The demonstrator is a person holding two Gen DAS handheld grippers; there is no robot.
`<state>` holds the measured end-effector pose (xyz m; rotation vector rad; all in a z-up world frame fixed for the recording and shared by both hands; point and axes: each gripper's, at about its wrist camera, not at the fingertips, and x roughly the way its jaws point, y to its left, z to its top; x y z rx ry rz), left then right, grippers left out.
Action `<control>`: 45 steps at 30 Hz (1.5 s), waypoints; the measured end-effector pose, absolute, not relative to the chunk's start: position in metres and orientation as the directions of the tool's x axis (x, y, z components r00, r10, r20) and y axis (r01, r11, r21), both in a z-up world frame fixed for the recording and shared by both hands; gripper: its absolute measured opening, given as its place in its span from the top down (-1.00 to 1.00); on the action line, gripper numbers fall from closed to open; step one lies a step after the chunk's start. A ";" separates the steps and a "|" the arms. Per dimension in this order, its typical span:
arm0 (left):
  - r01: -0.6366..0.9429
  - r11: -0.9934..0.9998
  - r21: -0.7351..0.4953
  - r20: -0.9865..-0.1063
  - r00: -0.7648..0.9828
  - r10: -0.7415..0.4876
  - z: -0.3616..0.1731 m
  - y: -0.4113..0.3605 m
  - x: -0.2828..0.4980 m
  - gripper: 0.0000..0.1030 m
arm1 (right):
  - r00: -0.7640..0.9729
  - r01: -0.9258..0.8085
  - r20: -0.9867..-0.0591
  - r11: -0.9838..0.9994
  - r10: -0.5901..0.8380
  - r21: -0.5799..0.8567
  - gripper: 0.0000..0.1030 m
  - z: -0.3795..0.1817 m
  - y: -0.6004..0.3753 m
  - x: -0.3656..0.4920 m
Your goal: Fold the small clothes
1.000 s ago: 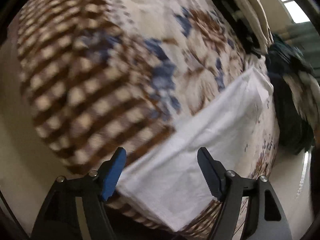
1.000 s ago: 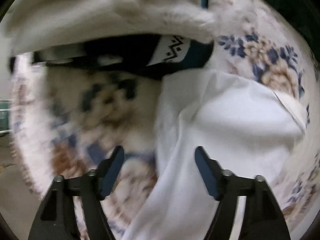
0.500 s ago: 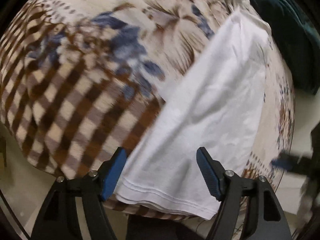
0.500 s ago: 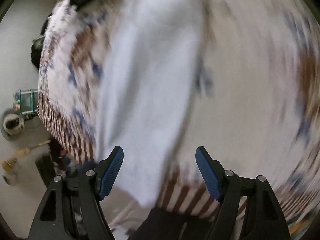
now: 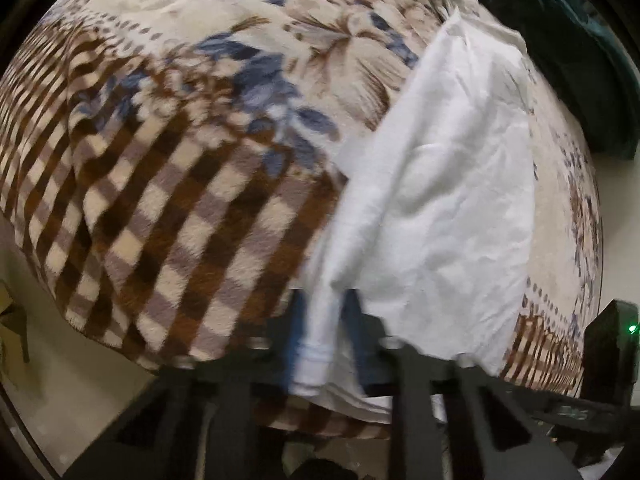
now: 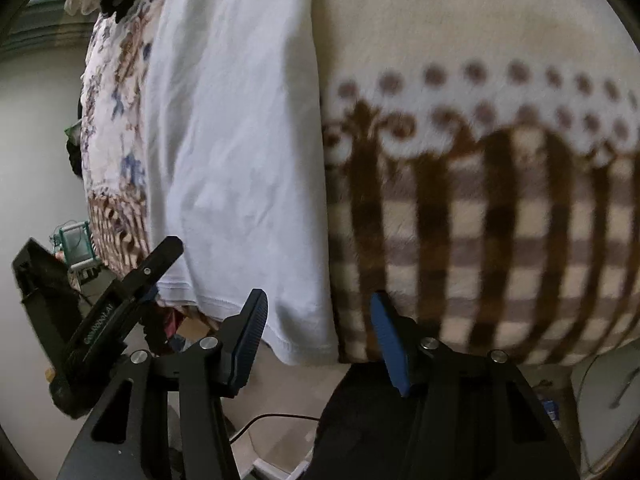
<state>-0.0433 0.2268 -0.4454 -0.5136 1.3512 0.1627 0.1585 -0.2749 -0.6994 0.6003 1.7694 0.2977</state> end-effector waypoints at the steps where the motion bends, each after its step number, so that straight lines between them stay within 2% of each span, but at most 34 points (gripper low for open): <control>1: -0.400 0.875 -0.274 -0.952 0.241 -0.187 -0.444 0.230 -0.047 0.91 | -0.175 0.252 -0.824 0.833 0.540 0.492 0.15 -0.703 -0.273 0.153; 2: -0.389 0.876 -0.286 -0.947 0.253 -0.196 -0.443 0.231 -0.050 0.93 | -0.166 0.260 -0.826 0.832 0.538 0.490 0.58 -0.707 -0.271 0.148; 3: -0.380 0.879 -0.286 -0.946 0.258 -0.196 -0.442 0.231 -0.052 0.94 | -0.153 0.269 -0.830 0.831 0.536 0.487 0.77 -0.708 -0.271 0.143; 5: -0.364 0.876 -0.316 -0.936 0.269 -0.226 -0.437 0.233 -0.056 0.95 | -0.120 0.278 -0.849 0.838 0.515 0.470 0.93 -0.704 -0.267 0.142; 13: -0.318 0.863 -0.393 -0.907 0.285 -0.309 -0.418 0.243 -0.069 0.95 | -0.040 0.277 -0.893 0.864 0.448 0.421 0.96 -0.665 -0.271 0.135; 20: -0.336 0.824 -0.456 -0.885 0.271 -0.379 -0.423 0.250 -0.068 0.95 | -0.071 0.263 -0.912 0.889 0.405 0.374 0.96 -0.661 -0.264 0.134; 24: -0.310 0.830 -0.463 -0.880 0.268 -0.391 -0.417 0.245 -0.066 0.95 | -0.106 0.372 -0.868 0.829 0.485 0.418 0.91 -0.676 -0.269 0.134; 28: -0.289 0.857 -0.427 -0.897 0.251 -0.363 -0.419 0.240 -0.066 0.95 | -0.100 0.390 -0.844 0.801 0.527 0.454 0.91 -0.678 -0.272 0.132; 30: -0.287 0.867 -0.408 -0.908 0.230 -0.351 -0.426 0.236 -0.066 0.95 | -0.099 0.357 -0.871 0.835 0.480 0.420 0.92 -0.676 -0.267 0.132; 33: -0.273 0.886 -0.375 -0.922 0.215 -0.323 -0.431 0.231 -0.066 0.95 | -0.135 0.224 -0.944 0.937 0.301 0.267 0.93 -0.670 -0.248 0.133; 36: -0.269 0.895 -0.355 -0.929 0.209 -0.306 -0.432 0.226 -0.067 0.95 | -0.133 0.152 -0.968 0.970 0.211 0.191 0.94 -0.665 -0.232 0.133; 40: -0.265 0.902 -0.340 -0.935 0.197 -0.295 -0.438 0.224 -0.068 0.95 | -0.118 0.116 -0.980 0.982 0.160 0.147 0.94 -0.658 -0.216 0.129; 45: -0.291 0.885 -0.363 -0.931 0.157 -0.330 -0.452 0.224 -0.066 0.89 | -0.161 0.168 -0.975 0.978 0.153 0.126 1.00 -0.669 -0.220 0.115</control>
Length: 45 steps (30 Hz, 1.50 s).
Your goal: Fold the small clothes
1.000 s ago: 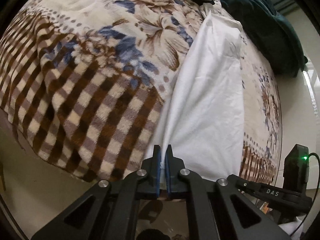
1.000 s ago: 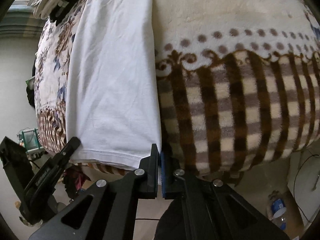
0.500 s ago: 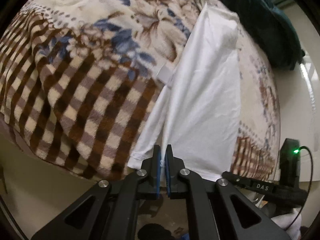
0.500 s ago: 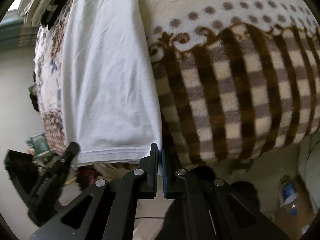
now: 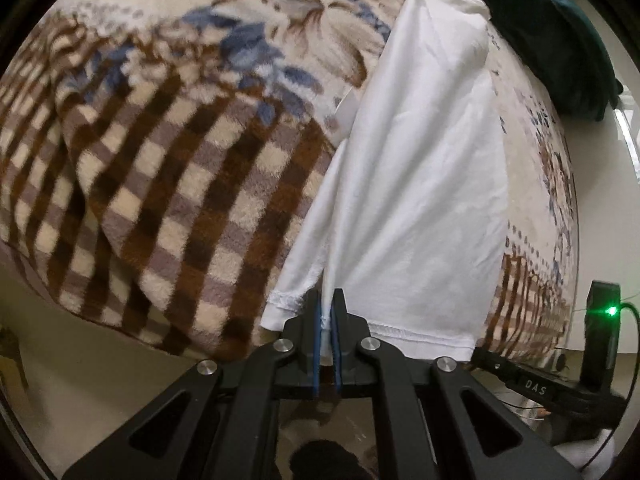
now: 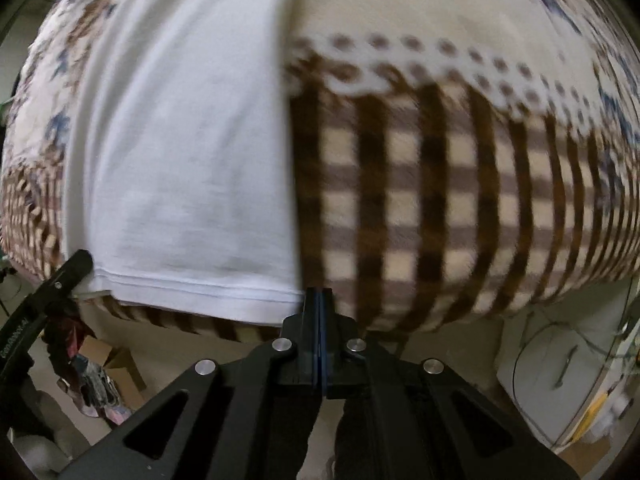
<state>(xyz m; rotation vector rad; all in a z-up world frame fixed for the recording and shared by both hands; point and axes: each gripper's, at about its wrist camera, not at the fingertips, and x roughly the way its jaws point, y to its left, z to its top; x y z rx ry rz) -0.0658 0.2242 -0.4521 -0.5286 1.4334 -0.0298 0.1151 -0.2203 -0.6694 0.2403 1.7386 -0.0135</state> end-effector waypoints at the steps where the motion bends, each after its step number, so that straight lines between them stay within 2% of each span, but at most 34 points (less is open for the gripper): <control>1: -0.314 0.874 -0.370 -0.929 0.147 -0.341 -0.453 0.228 -0.065 0.88 | -0.167 0.180 -0.972 0.975 0.164 0.133 1.00 -0.671 -0.225 0.111; 3: -0.344 0.863 -0.369 -0.929 0.132 -0.345 -0.446 0.235 -0.063 0.83 | -0.170 0.205 -0.968 0.968 0.183 0.146 0.99 -0.670 -0.229 0.108; 5: -0.345 0.883 -0.318 -0.948 0.128 -0.291 -0.428 0.242 -0.059 0.42 | -0.185 0.255 -0.955 0.949 0.234 0.183 0.97 -0.672 -0.239 0.107; 6: -0.344 0.888 -0.306 -0.951 0.142 -0.273 -0.419 0.247 -0.057 0.30 | -0.190 0.274 -0.950 0.943 0.246 0.190 0.95 -0.669 -0.241 0.108; 7: -0.341 0.892 -0.297 -0.953 0.162 -0.255 -0.408 0.251 -0.052 0.02 | -0.193 0.274 -0.952 0.945 0.238 0.181 0.86 -0.664 -0.243 0.111; 9: -0.338 0.901 -0.270 -0.957 0.200 -0.212 -0.385 0.258 -0.032 -0.36 | -0.170 0.269 -0.959 0.947 0.227 0.177 0.40 -0.646 -0.244 0.121; 10: -0.331 0.897 -0.295 -0.947 0.228 -0.227 -0.376 0.261 -0.018 -0.36 | -0.148 0.270 -0.963 0.946 0.224 0.179 0.03 -0.636 -0.245 0.127; 11: -0.324 0.892 -0.315 -0.936 0.263 -0.235 -0.366 0.263 0.003 -0.36 | -0.130 0.268 -0.965 0.945 0.228 0.187 -0.16 -0.624 -0.243 0.135; 12: -0.319 0.892 -0.320 -0.932 0.277 -0.235 -0.362 0.265 0.016 -0.36 | -0.113 0.265 -0.966 0.944 0.231 0.195 -0.19 -0.613 -0.242 0.145; 17: -0.236 0.894 -0.381 -0.878 0.397 -0.269 -0.337 0.256 0.145 -0.36 | 0.025 0.296 -0.965 0.920 0.261 0.256 -0.19 -0.557 -0.241 0.220; 22: -0.160 0.909 -0.384 -0.864 0.408 -0.294 -0.349 0.237 0.272 -0.36 | 0.152 0.316 -0.951 0.899 0.268 0.304 -0.19 -0.542 -0.262 0.324; 26: -0.131 0.921 -0.367 -0.873 0.390 -0.292 -0.380 0.217 0.359 -0.34 | 0.193 0.308 -0.945 0.898 0.264 0.314 -0.19 -0.559 -0.282 0.412; 31: -0.110 0.935 -0.338 -0.885 0.375 -0.276 -0.418 0.194 0.432 -0.32 | 0.201 0.329 -0.943 0.888 0.266 0.321 -0.19 -0.603 -0.313 0.512; 33: -0.110 0.937 -0.332 -0.892 0.359 -0.274 -0.434 0.189 0.451 -0.19 | 0.200 0.337 -0.938 0.878 0.284 0.339 -0.19 -0.619 -0.327 0.538; 35: -0.114 0.939 -0.325 -0.899 0.344 -0.270 -0.449 0.189 0.466 0.22 | 0.206 0.336 -0.928 0.869 0.310 0.364 -0.19 -0.635 -0.334 0.564; 40: -0.087 0.945 -0.316 -0.889 0.374 -0.263 -0.459 0.197 0.475 0.66 | 0.236 0.326 -0.895 0.837 0.379 0.440 -0.19 -0.664 -0.341 0.624; 45: -0.072 0.952 -0.296 -0.893 0.376 -0.249 -0.467 0.209 0.478 0.73 | 0.192 0.295 -0.870 0.819 0.454 0.492 -0.16 -0.694 -0.324 0.674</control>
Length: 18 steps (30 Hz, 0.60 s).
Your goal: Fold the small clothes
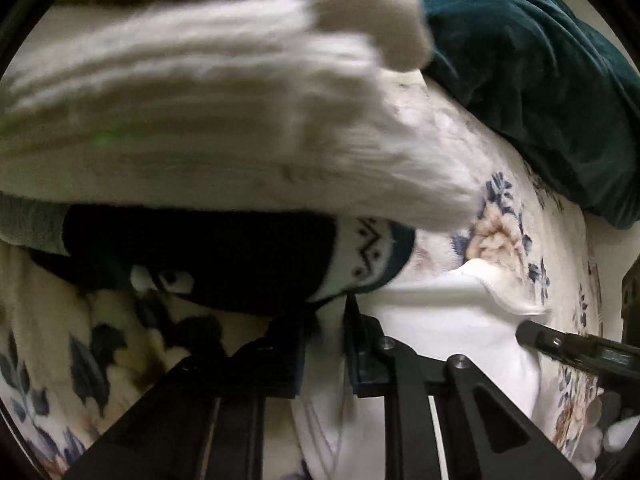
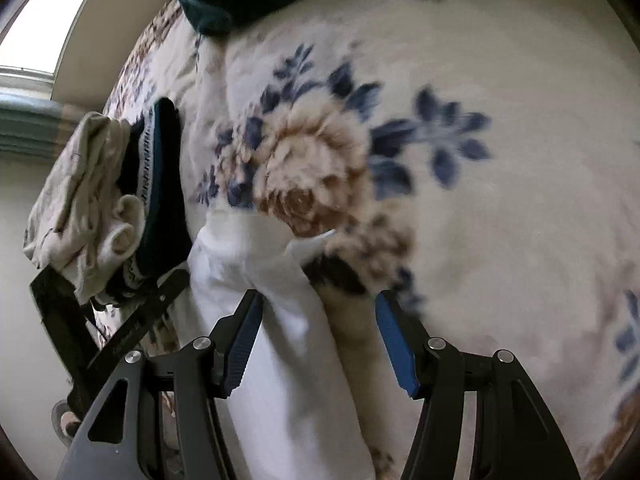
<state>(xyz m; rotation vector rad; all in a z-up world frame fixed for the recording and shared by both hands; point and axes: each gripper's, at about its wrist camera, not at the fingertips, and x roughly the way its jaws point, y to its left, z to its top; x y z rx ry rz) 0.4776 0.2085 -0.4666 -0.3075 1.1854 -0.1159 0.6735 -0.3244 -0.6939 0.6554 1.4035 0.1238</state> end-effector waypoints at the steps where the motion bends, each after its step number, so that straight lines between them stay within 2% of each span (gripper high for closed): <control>1: -0.074 0.953 -0.294 -0.894 0.373 -0.247 -0.468 0.210 0.480 0.73 | 0.201 0.279 -0.877 0.833 0.436 0.478 0.19 -0.693 -0.322 0.676; 2: -0.079 0.951 -0.298 -0.895 0.369 -0.250 -0.470 0.213 0.481 0.73 | 0.206 0.265 -0.897 0.861 0.390 0.435 0.59 -0.693 -0.320 0.680; 3: -0.083 0.949 -0.304 -0.895 0.367 -0.255 -0.471 0.216 0.481 0.73 | 0.204 0.260 -0.917 0.884 0.343 0.389 0.64 -0.694 -0.320 0.685; 10: -0.118 0.930 -0.349 -0.894 0.339 -0.292 -0.464 0.229 0.481 0.65 | 0.166 0.253 -0.934 0.902 0.316 0.350 0.64 -0.706 -0.313 0.699; 12: -0.138 0.913 -0.383 -0.883 0.346 -0.318 -0.455 0.235 0.470 0.44 | 0.156 0.262 -0.927 0.890 0.342 0.373 0.56 -0.705 -0.314 0.699; 13: -0.151 0.899 -0.412 -0.871 0.356 -0.339 -0.451 0.238 0.463 0.29 | 0.148 0.271 -0.918 0.878 0.367 0.395 0.37 -0.701 -0.317 0.696; 14: -0.161 0.878 -0.450 -0.854 0.366 -0.371 -0.448 0.241 0.454 0.23 | 0.148 0.278 -0.909 0.866 0.390 0.416 0.15 -0.696 -0.321 0.690; 15: -0.173 0.861 -0.478 -0.844 0.364 -0.395 -0.448 0.243 0.446 0.18 | 0.158 0.287 -0.899 0.852 0.409 0.438 0.07 -0.689 -0.326 0.682; 18: -0.174 0.853 -0.492 -0.847 0.321 -0.424 -0.461 0.238 0.432 0.18 | 0.168 0.273 -0.883 0.840 0.439 0.470 0.03 -0.676 -0.330 0.659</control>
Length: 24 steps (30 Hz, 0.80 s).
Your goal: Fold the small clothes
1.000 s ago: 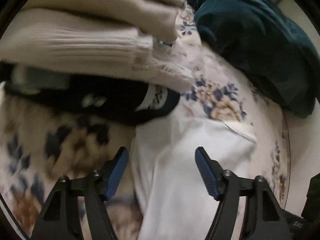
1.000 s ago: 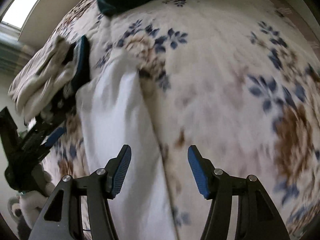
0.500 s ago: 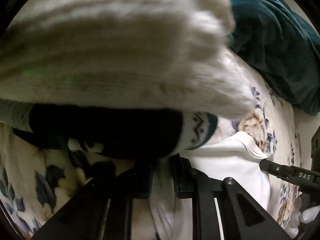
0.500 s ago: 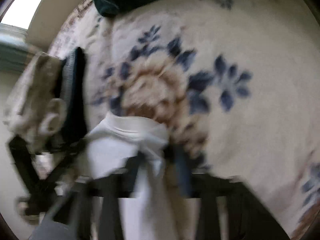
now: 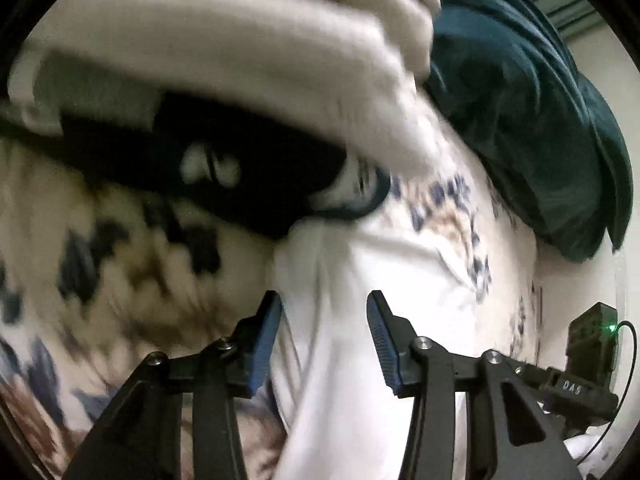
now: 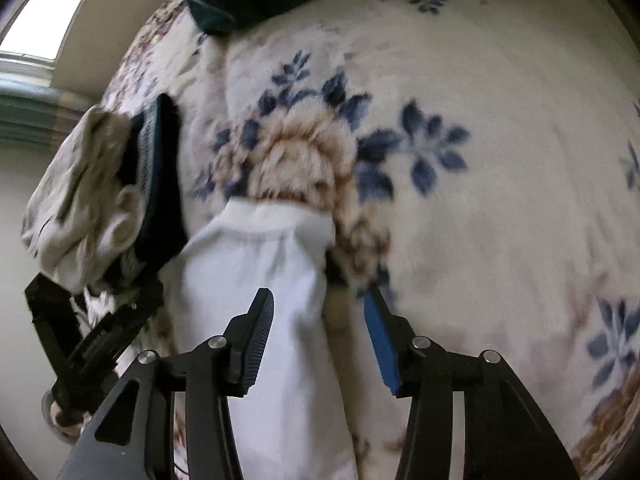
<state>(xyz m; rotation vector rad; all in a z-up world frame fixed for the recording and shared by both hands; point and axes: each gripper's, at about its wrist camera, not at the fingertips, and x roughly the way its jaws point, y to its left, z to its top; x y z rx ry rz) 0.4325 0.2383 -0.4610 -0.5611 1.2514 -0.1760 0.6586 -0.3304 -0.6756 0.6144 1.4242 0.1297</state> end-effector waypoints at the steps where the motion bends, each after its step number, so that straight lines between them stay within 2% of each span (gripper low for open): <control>1: -0.170 0.865 -0.471 -0.859 0.311 -0.407 -0.464 0.232 0.429 0.19 | 0.159 0.273 -0.882 0.839 0.444 0.472 0.03 -0.675 -0.329 0.652; 4: -0.148 0.890 -0.431 -0.877 0.301 -0.375 -0.476 0.223 0.423 0.30 | 0.119 0.275 -0.874 0.830 0.472 0.486 0.03 -0.684 -0.322 0.633; 5: -0.135 0.902 -0.410 -0.882 0.312 -0.354 -0.477 0.223 0.421 0.57 | 0.112 0.272 -0.872 0.829 0.477 0.489 0.03 -0.687 -0.318 0.629; 6: -0.125 0.907 -0.403 -0.881 0.321 -0.348 -0.477 0.223 0.421 0.64 | 0.104 0.266 -0.871 0.831 0.480 0.489 0.03 -0.692 -0.313 0.626; 8: -0.097 0.926 -0.364 -0.889 0.334 -0.314 -0.477 0.223 0.422 0.67 | 0.100 0.259 -0.879 0.841 0.467 0.476 0.08 -0.700 -0.305 0.622; 9: -0.093 0.934 -0.345 -0.894 0.336 -0.297 -0.478 0.224 0.424 0.67 | 0.108 0.253 -0.878 0.841 0.467 0.479 0.21 -0.702 -0.303 0.619; 10: -0.097 0.934 -0.344 -0.896 0.330 -0.296 -0.481 0.226 0.426 0.67 | 0.114 0.246 -0.882 0.848 0.457 0.470 0.55 -0.703 -0.301 0.619; 11: -0.103 0.931 -0.351 -0.897 0.322 -0.303 -0.484 0.227 0.427 0.67 | 0.118 0.235 -0.896 0.864 0.429 0.445 0.71 -0.703 -0.299 0.619; 13: -0.100 0.932 -0.347 -0.901 0.311 -0.302 -0.483 0.227 0.429 0.61 | 0.124 0.223 -0.917 0.890 0.379 0.398 0.71 -0.704 -0.299 0.618; 16: -0.103 0.928 -0.357 -0.897 0.316 -0.310 -0.469 0.222 0.425 0.60 | 0.096 0.234 -0.916 0.885 0.390 0.402 0.70 -0.710 -0.301 0.621; 18: -0.104 0.910 -0.402 -0.878 0.327 -0.350 -0.451 0.223 0.409 0.40 | 0.077 0.242 -0.909 0.877 0.409 0.415 0.69 -0.707 -0.302 0.622; 19: -0.106 0.906 -0.410 -0.873 0.333 -0.356 -0.444 0.222 0.401 0.02 | 0.063 0.248 -0.904 0.870 0.424 0.425 0.56 -0.704 -0.303 0.622; 20: -0.108 0.897 -0.428 -0.863 0.343 -0.371 -0.433 0.223 0.386 -0.43 | 0.053 0.257 -0.895 0.860 0.442 0.440 0.15 -0.700 -0.305 0.619; 21: -0.109 0.892 -0.438 -0.857 0.350 -0.378 -0.424 0.223 0.373 -0.56 | 0.059 0.260 -0.888 0.851 0.457 0.455 -0.10 -0.693 -0.308 0.613; 22: -0.113 0.890 -0.441 -0.855 0.355 -0.379 -0.418 0.224 0.362 -0.61 | 0.072 0.257 -0.877 0.841 0.474 0.476 -0.30 -0.686 -0.309 0.605; 24: -0.115 0.876 -0.468 -0.845 0.350 -0.405 -0.406 0.225 0.327 -0.61 | 0.077 0.239 -0.872 0.840 0.483 0.487 -0.31 -0.672 -0.307 0.588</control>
